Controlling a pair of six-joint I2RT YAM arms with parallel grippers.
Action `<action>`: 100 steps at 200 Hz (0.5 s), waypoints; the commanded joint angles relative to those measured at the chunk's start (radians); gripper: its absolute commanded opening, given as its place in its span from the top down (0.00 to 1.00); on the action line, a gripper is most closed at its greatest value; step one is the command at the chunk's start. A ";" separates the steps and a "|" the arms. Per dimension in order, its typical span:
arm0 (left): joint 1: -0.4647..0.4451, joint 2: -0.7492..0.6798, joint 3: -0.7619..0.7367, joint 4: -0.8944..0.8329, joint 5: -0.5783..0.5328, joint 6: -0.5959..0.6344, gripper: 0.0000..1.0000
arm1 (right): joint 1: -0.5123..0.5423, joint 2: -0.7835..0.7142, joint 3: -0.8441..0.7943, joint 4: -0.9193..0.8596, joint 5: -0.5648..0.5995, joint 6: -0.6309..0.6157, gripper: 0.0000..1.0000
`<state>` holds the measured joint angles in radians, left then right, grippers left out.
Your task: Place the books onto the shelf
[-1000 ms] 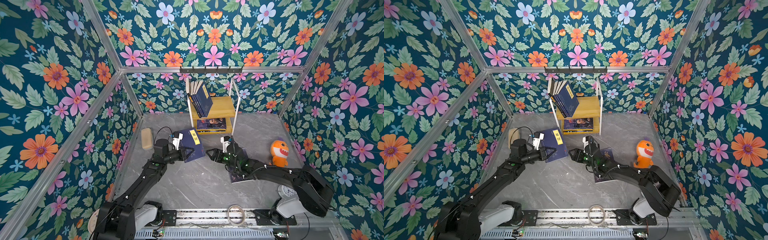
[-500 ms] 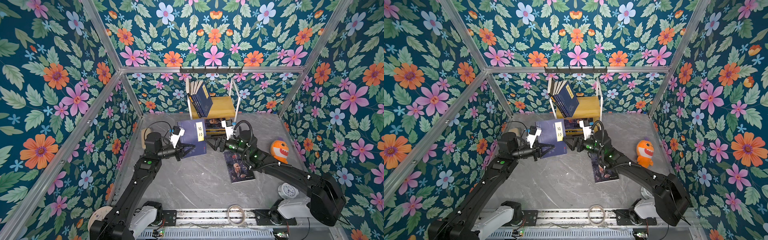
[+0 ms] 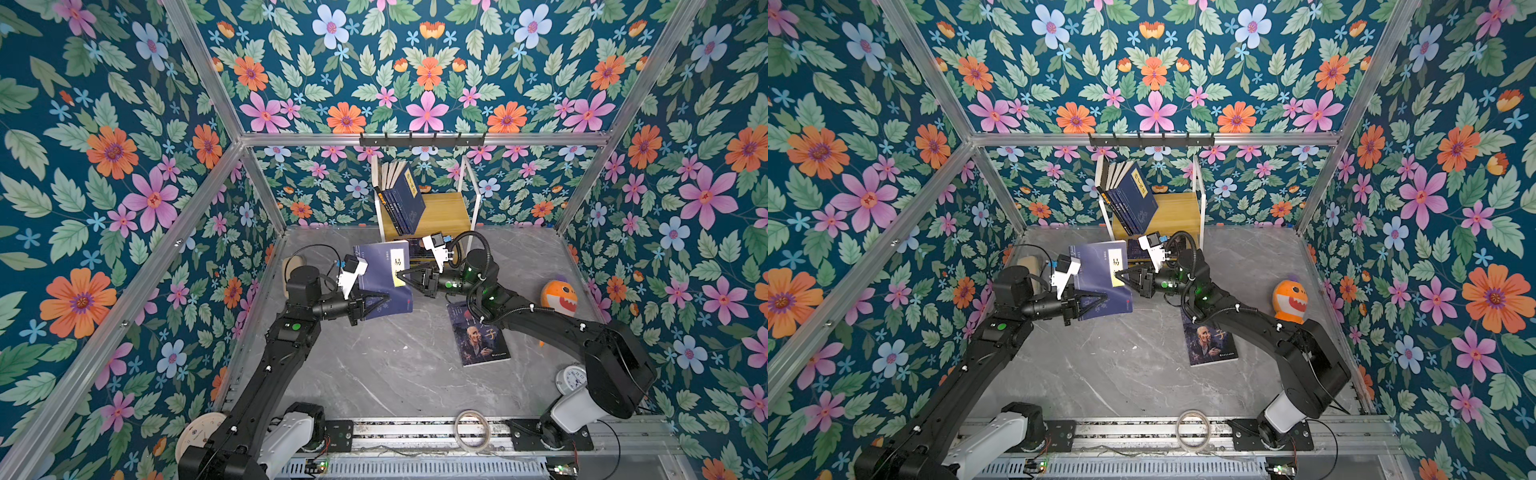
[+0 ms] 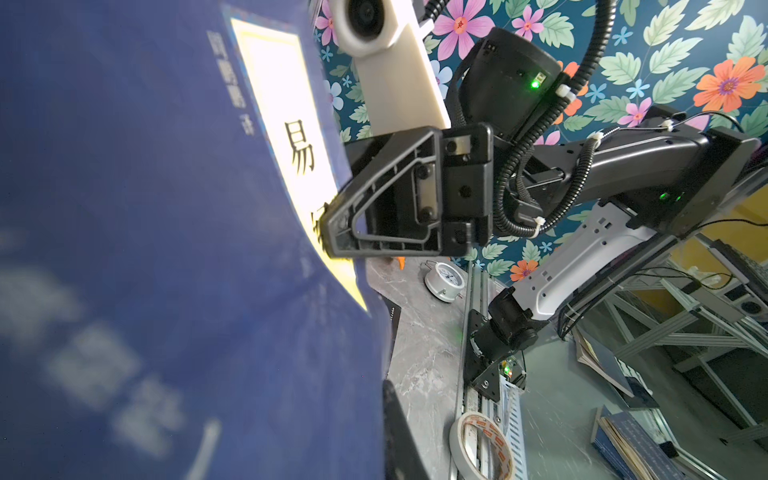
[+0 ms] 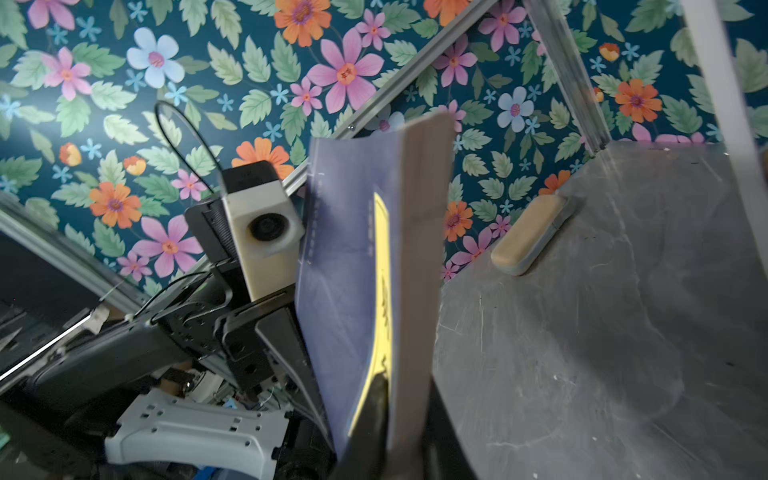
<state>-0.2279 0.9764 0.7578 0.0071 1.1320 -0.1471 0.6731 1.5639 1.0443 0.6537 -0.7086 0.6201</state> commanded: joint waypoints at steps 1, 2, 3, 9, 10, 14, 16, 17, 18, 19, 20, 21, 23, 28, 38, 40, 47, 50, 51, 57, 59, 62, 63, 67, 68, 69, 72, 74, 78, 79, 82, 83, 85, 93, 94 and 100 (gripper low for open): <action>0.005 -0.005 -0.007 0.012 0.012 0.047 0.67 | 0.005 -0.019 -0.013 0.056 -0.064 -0.049 1.00; 0.006 -0.006 -0.007 0.011 0.011 0.047 0.66 | 0.004 -0.021 -0.015 0.056 -0.064 -0.052 1.00; 0.007 -0.006 -0.007 0.010 0.010 0.048 0.65 | 0.004 -0.022 -0.017 0.056 -0.065 -0.054 1.00; 0.012 -0.009 -0.008 0.000 0.002 0.052 0.56 | 0.003 -0.037 -0.027 0.044 -0.065 -0.073 1.00; 0.014 -0.009 -0.007 -0.002 0.001 0.054 0.55 | 0.003 -0.039 -0.028 0.040 -0.065 -0.077 1.00; 0.017 -0.012 -0.006 -0.012 -0.006 0.062 0.49 | 0.002 -0.051 -0.032 0.024 -0.063 -0.091 1.00; 0.018 -0.013 -0.006 -0.018 -0.009 0.066 0.46 | 0.001 -0.057 -0.034 0.016 -0.062 -0.098 1.00; 0.018 -0.014 -0.005 -0.021 -0.011 0.068 0.45 | 0.000 -0.060 -0.035 0.012 -0.062 -0.103 1.00; 0.019 -0.014 -0.005 -0.023 -0.012 0.070 0.44 | 0.000 -0.063 -0.035 0.007 -0.061 -0.108 1.00; 0.019 -0.014 -0.005 -0.026 -0.014 0.072 0.43 | 0.000 -0.065 -0.036 0.002 -0.060 -0.111 1.00; 0.019 -0.014 -0.005 -0.029 -0.015 0.074 0.42 | -0.001 -0.069 -0.038 -0.001 -0.059 -0.115 1.00; 0.020 -0.015 -0.006 -0.031 -0.017 0.076 0.41 | -0.001 -0.072 -0.039 -0.008 -0.059 -0.120 1.00; 0.021 -0.016 -0.005 -0.035 -0.021 0.079 0.39 | -0.003 -0.079 -0.041 -0.017 -0.057 -0.128 1.00; 0.025 -0.017 -0.005 -0.045 -0.030 0.085 0.35 | -0.005 -0.097 -0.048 -0.041 -0.050 -0.150 1.00; 0.032 -0.018 -0.002 -0.055 -0.045 0.091 0.27 | -0.012 -0.141 -0.067 -0.090 -0.025 -0.201 1.00; 0.034 -0.018 0.000 -0.060 -0.048 0.092 0.25 | -0.013 -0.151 -0.071 -0.097 -0.018 -0.209 1.00; 0.040 -0.018 0.012 -0.082 -0.059 0.101 0.21 | -0.018 -0.183 -0.089 -0.119 -0.005 -0.239 1.00; 0.042 -0.017 0.019 -0.094 -0.064 0.109 0.20 | -0.021 -0.196 -0.097 -0.127 -0.002 -0.252 1.00; 0.043 -0.017 0.022 -0.100 -0.067 0.111 0.20 | -0.022 -0.202 -0.098 -0.131 0.000 -0.256 1.00; 0.049 -0.018 0.038 -0.129 -0.075 0.132 0.17 | -0.024 -0.228 -0.112 -0.151 0.010 -0.282 1.00; 0.050 -0.018 0.044 -0.139 -0.078 0.140 0.16 | -0.026 -0.237 -0.116 -0.160 0.014 -0.293 1.00; 0.052 -0.018 0.052 -0.154 -0.079 0.152 0.16 | -0.027 -0.245 -0.120 -0.171 0.016 -0.302 1.00; 0.053 -0.018 0.055 -0.160 -0.080 0.156 0.15 | -0.028 -0.254 -0.124 -0.182 0.018 -0.314 1.00; 0.054 -0.018 0.068 -0.182 -0.083 0.175 0.14 | -0.030 -0.266 -0.127 -0.199 0.021 -0.331 1.00; 0.054 -0.017 0.070 -0.186 -0.085 0.182 0.14 | -0.030 -0.271 -0.128 -0.205 0.022 -0.338 1.00; 0.055 -0.016 0.073 -0.191 -0.085 0.187 0.13 | -0.030 -0.275 -0.129 -0.214 0.023 -0.342 1.00; 0.056 -0.016 0.082 -0.206 -0.088 0.201 0.13 | -0.032 -0.287 -0.131 -0.238 0.025 -0.360 1.00; 0.056 -0.015 0.089 -0.214 -0.089 0.210 0.12 | -0.034 -0.294 -0.133 -0.251 0.027 -0.370 1.00; 0.058 -0.014 0.102 -0.235 -0.091 0.229 0.12 | -0.036 -0.308 -0.138 -0.278 0.029 -0.390 1.00; 0.058 -0.013 0.106 -0.241 -0.093 0.233 0.12 | -0.035 -0.311 -0.138 -0.282 0.030 -0.396 1.00; 0.059 -0.011 0.117 -0.257 -0.093 0.249 0.12 | -0.037 -0.321 -0.141 -0.302 0.031 -0.411 1.00; 0.059 -0.010 0.121 -0.265 -0.094 0.253 0.11 | -0.037 -0.324 -0.142 -0.308 0.032 -0.417 1.00; 0.059 -0.008 0.130 -0.275 -0.096 0.264 0.11 | -0.038 -0.330 -0.143 -0.323 0.032 -0.427 1.00; 0.061 0.000 0.169 -0.331 -0.102 0.306 0.11 | -0.042 -0.353 -0.146 -0.375 0.031 -0.464 1.00; 0.061 0.001 0.176 -0.339 -0.102 0.313 0.11 | -0.042 -0.356 -0.147 -0.383 0.031 -0.468 1.00; 0.061 0.011 0.218 -0.401 -0.112 0.362 0.10 | -0.042 -0.372 -0.148 -0.422 0.029 -0.500 1.00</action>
<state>-0.1703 0.9691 0.8822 -0.2024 1.0512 0.0402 0.6361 1.2423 0.9016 0.3904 -0.6960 0.2928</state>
